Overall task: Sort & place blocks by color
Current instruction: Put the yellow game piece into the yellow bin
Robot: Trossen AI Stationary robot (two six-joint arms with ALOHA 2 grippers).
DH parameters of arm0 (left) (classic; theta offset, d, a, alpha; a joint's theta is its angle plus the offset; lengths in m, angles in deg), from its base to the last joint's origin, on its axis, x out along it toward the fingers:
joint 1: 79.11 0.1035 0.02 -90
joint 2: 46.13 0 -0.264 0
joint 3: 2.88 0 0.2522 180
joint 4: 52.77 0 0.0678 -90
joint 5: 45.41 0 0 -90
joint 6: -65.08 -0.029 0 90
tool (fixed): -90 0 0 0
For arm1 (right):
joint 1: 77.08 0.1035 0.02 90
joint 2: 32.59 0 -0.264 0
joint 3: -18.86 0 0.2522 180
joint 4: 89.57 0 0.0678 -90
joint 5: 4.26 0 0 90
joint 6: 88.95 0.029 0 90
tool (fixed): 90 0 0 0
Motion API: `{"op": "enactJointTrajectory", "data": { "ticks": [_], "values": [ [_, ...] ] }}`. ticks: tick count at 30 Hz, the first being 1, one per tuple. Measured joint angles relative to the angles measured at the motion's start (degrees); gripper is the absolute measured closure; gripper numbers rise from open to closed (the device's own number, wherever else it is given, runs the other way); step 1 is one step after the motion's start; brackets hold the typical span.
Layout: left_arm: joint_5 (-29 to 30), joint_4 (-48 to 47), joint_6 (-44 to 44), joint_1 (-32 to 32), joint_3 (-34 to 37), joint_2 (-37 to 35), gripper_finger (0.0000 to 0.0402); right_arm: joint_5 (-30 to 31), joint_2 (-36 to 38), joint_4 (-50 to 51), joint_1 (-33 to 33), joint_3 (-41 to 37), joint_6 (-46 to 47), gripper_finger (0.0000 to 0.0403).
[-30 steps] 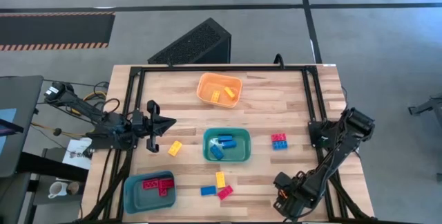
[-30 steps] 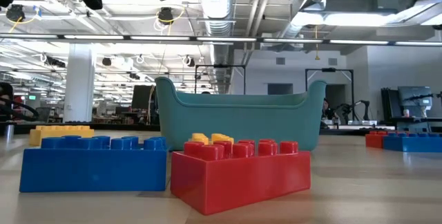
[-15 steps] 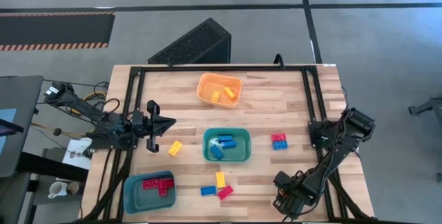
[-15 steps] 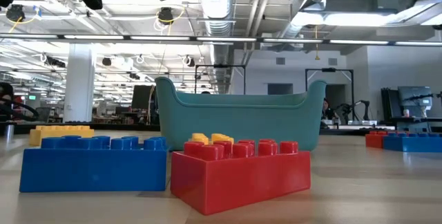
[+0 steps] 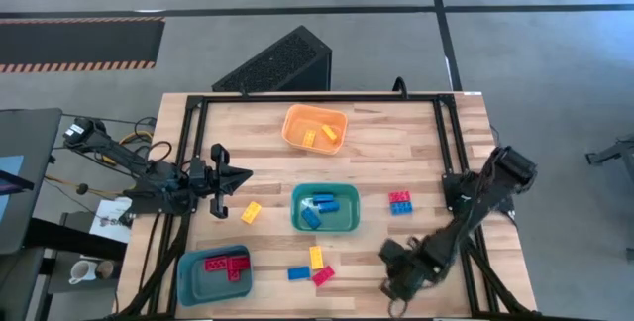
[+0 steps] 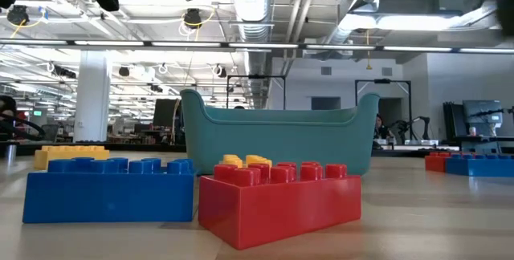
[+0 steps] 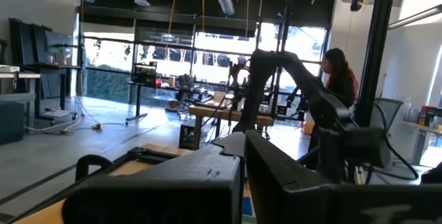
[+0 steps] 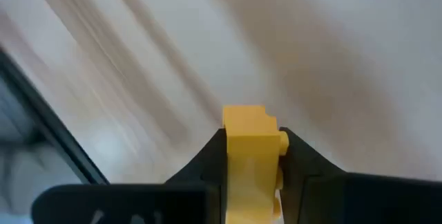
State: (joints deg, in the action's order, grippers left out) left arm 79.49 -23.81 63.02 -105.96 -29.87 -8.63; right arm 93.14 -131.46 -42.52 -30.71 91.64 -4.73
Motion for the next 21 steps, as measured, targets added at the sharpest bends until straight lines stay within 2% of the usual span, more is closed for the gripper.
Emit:
{"op": "enactJointTrajectory", "data": {
  "ticks": [4, 7, 9, 11, 13, 15, 18, 21],
  "values": [
    [-0.02, 0.02, 0.00, 0.02, 0.00, 0.02, 0.0400, 10.20, 6.07, 0.66, -5.91, -0.02, -10.94, 0.0322],
    [0.00, 0.02, -0.05, 0.02, 0.00, 0.02, 0.0400, 17.89, 11.42, -1.04, -11.61, -0.02, -22.65, 0.0322],
    [0.00, 0.06, -0.35, 0.01, 0.00, 0.00, 0.0400, 21.51, 14.64, -6.20, -16.29, -0.54, -32.56, 0.0322],
    [-0.06, 0.04, -0.46, 0.02, 0.00, 0.00, 0.0400, 22.11, 17.61, -15.30, -22.08, -2.60, -43.74, 0.0322],
    [-0.09, 0.04, -1.29, 0.02, 0.00, 0.00, 0.0400, 17.69, 19.22, -27.24, -28.67, -5.13, -54.31, 0.0322],
    [0.14, 0.05, -2.84, 0.02, 0.00, 0.00, 0.0400, 7.75, 19.37, -37.61, -36.74, -8.00, -61.17, 0.0322],
    [0.96, -0.04, -4.31, 0.02, 0.00, 0.02, 0.0400, -6.76, 16.32, -43.92, -49.42, -9.55, -64.73, 0.0322],
    [1.30, -1.56, -4.35, 0.02, 0.00, 0.00, 0.0400, -14.03, 12.65, -49.44, -59.61, -9.60, -67.00, 0.0322]
  ]
}}
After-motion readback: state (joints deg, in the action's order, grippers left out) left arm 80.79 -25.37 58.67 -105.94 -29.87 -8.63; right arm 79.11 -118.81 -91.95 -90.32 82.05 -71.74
